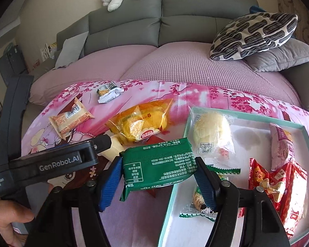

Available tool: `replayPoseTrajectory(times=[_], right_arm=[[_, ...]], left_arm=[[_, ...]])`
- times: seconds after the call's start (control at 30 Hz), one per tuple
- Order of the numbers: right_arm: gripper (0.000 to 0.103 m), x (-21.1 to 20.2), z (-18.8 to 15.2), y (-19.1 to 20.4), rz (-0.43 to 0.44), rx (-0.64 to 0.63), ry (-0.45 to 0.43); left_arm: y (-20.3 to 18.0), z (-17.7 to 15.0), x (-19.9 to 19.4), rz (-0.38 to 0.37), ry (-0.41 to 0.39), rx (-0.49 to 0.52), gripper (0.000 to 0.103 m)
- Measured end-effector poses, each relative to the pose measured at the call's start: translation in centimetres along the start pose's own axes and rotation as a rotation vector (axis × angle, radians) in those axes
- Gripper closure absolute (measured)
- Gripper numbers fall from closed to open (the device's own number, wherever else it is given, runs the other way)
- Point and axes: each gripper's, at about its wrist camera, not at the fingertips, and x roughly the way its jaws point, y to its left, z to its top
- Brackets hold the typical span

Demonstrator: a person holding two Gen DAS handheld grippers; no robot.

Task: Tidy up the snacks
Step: 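Grasp the cream pudding cup with the left tool while the right grasps the green box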

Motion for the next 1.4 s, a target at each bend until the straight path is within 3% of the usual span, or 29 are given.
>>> replayPoseTrajectory(times=[0.43,0.63,0.8,0.97,1.07,1.4], right_arm=[[0.031,-3.4,-1.1,-4.3,-0.099,0.104,-0.01],[0.031,-3.1,-1.4,-4.9,-0.084,0.117,0.0],[0.031,-3.1,-1.6,-5.8,-0.077,0.151,0.005],[0.031,-2.9,-2.0,-6.3,-0.072,0.172,0.015],[0.031,-2.8,-2.0,-6.5,-0.071,0.18,0.021],[0.031,-3.1,-2.2,-6.9,-0.056,0.201,0.014]], left_arm=[[-2.9,-0.9,2.0,0.075,0.029,0.165,0.003],[-3.9,-1.3,2.8,0.118,0.019,0.234,0.017],[-4.4,-1.6,2.9,0.106,0.001,0.271,0.03],[-4.8,-1.9,3.2,0.094,0.006,0.287,0.05],[-5.2,-2.3,3.8,0.124,0.015,0.318,0.051],[-5.2,-2.4,3.2,0.127,0.008,0.286,0.059]])
